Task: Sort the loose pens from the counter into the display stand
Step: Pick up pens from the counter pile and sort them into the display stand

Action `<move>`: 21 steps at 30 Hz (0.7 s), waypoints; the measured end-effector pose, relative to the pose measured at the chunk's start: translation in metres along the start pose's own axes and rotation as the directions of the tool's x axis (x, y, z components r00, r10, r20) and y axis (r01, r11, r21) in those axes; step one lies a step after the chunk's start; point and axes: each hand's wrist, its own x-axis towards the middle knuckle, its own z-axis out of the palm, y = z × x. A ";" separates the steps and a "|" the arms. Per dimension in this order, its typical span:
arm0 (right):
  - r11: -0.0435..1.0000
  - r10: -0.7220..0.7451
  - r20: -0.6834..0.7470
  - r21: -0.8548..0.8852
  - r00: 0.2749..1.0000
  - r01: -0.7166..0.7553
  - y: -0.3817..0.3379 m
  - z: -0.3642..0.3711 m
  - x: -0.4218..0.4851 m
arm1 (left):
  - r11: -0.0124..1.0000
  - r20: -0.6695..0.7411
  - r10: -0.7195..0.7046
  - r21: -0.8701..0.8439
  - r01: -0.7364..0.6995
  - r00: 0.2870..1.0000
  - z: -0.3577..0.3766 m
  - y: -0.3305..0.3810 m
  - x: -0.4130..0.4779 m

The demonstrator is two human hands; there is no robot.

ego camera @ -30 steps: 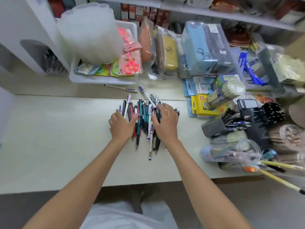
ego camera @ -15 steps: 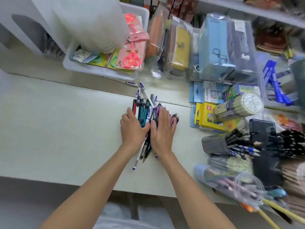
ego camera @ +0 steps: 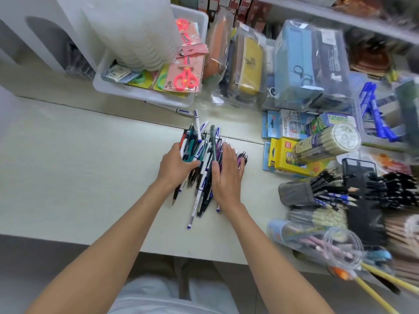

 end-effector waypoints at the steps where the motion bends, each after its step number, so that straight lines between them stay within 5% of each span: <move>1: 1.000 0.000 0.010 -0.004 1.000 0.000 0.000 -0.001 0.000 | 0.999 0.023 0.011 -0.049 -0.010 1.000 -0.005 -0.003 0.002; 7: 0.999 0.030 0.049 0.019 0.998 -0.031 -0.003 -0.005 0.005 | 0.943 0.199 -0.072 -0.306 0.132 0.977 -0.037 -0.010 0.001; 13: 1.000 0.005 -0.007 -0.014 1.000 -0.006 -0.022 -0.014 0.012 | 0.936 0.377 -0.011 -0.322 0.142 0.926 -0.067 -0.011 -0.013; 16: 0.989 0.029 -0.054 0.147 0.998 -0.020 -0.058 -0.027 0.019 | 0.890 0.472 0.028 -0.414 0.193 0.881 -0.087 -0.014 -0.020; 19: 0.881 0.041 0.110 0.465 0.993 -0.088 -0.114 -0.037 0.034 | 0.841 0.536 0.069 -0.485 0.240 0.841 -0.104 -0.010 -0.026; 21: 0.863 -0.003 0.166 0.499 0.986 -0.081 -0.145 -0.035 0.045 | 0.826 0.577 0.098 -0.501 0.257 0.811 -0.113 -0.004 -0.027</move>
